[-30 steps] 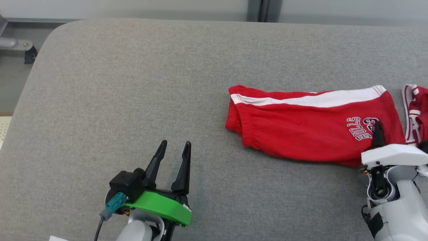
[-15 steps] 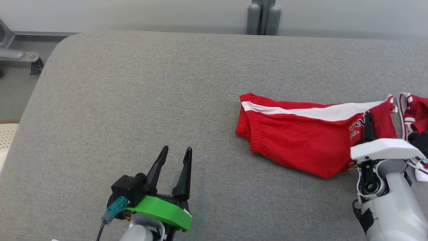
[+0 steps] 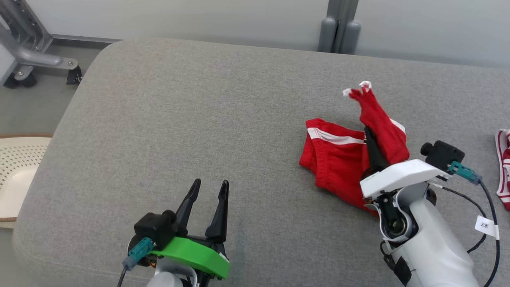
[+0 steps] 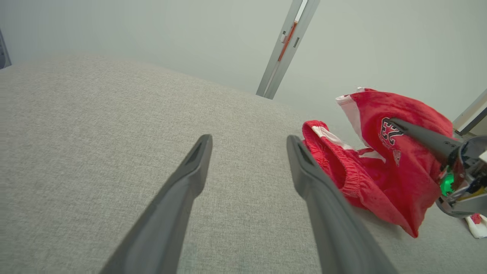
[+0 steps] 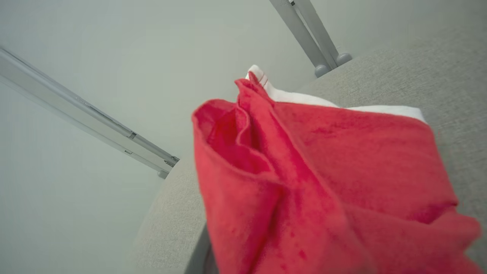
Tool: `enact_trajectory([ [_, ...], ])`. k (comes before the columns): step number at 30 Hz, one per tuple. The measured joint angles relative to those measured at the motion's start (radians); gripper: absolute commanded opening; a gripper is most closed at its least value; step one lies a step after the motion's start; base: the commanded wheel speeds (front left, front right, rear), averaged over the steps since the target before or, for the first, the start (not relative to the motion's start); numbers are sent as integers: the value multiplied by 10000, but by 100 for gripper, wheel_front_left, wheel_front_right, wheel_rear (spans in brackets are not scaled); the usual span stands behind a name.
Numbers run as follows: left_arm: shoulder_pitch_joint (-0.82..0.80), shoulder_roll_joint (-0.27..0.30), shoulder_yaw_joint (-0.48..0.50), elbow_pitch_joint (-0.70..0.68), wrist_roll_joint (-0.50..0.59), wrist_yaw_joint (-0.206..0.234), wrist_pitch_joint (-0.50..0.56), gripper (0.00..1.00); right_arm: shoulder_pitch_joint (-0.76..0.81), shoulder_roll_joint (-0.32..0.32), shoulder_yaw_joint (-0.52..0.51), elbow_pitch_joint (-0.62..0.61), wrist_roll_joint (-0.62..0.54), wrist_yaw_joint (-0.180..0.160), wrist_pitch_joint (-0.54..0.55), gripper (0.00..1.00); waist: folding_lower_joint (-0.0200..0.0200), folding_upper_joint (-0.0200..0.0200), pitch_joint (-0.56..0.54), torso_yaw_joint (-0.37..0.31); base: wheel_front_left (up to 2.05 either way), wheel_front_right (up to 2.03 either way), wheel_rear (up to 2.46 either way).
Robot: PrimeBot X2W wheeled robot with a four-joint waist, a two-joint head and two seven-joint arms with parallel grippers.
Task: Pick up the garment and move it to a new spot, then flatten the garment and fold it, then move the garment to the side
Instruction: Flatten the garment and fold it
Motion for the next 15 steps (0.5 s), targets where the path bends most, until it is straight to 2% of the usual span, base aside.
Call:
enact_trajectory([
  [11,51,0,50,17,-4,38,0,100,95,0,1315,598,487,0,-186,0,0,0,-58,470,0,0,0],
  [12,51,0,50,17,-6,38,0,100,65,0,1411,740,479,0,-190,46,0,0,-49,492,0,0,0],
  [13,52,0,48,17,-12,38,0,100,18,2,1534,894,458,0,-188,100,0,0,-39,508,0,0,0],
  [15,51,0,50,19,-13,46,0,100,-80,2,1848,1011,504,0,-188,100,0,0,-22,526,0,0,0],
])
